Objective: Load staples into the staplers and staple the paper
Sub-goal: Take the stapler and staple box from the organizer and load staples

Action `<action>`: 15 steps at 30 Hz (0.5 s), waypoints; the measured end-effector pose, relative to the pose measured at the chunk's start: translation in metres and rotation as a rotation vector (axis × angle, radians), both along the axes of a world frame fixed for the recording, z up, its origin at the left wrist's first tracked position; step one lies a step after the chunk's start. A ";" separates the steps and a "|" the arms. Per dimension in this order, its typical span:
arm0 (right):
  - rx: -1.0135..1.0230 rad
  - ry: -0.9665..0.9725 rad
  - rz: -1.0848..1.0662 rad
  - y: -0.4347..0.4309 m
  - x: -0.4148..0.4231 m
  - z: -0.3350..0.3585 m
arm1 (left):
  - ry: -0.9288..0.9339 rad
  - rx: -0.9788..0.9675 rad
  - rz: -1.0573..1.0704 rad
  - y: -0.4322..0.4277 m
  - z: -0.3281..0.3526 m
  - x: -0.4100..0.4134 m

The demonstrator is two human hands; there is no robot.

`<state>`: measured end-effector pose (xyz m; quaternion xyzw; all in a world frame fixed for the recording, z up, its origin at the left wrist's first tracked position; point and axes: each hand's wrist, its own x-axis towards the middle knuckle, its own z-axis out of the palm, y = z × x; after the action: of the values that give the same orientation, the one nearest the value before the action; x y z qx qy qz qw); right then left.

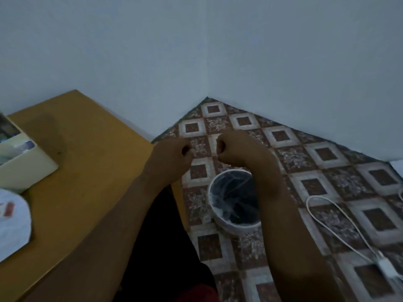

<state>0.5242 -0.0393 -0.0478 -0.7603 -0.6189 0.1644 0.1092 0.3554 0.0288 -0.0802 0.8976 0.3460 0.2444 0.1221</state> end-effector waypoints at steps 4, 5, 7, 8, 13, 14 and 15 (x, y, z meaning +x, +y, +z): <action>-0.033 -0.002 -0.089 -0.011 0.023 -0.011 | 0.025 -0.021 -0.034 -0.002 -0.005 0.025; -0.032 -0.001 -0.113 -0.012 0.027 -0.014 | 0.028 -0.035 -0.038 -0.003 -0.005 0.029; -0.032 -0.011 -0.150 -0.015 0.034 -0.017 | 0.041 -0.063 -0.051 -0.004 -0.007 0.037; -0.036 -0.025 -0.161 -0.016 0.036 -0.018 | 0.050 -0.074 -0.055 -0.005 -0.007 0.038; -0.031 -0.055 -0.179 -0.016 0.038 -0.018 | 0.044 -0.072 -0.034 -0.004 -0.003 0.036; -0.009 -0.056 -0.177 -0.014 0.036 -0.018 | 0.031 -0.058 -0.032 -0.004 0.000 0.034; 0.016 -0.061 -0.175 -0.013 0.036 -0.017 | 0.014 -0.048 -0.035 -0.005 0.002 0.034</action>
<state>0.5597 -0.0522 -0.0652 -0.8151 -0.5545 0.1263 0.1104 0.3890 0.0243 -0.0777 0.9020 0.3368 0.2276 0.1454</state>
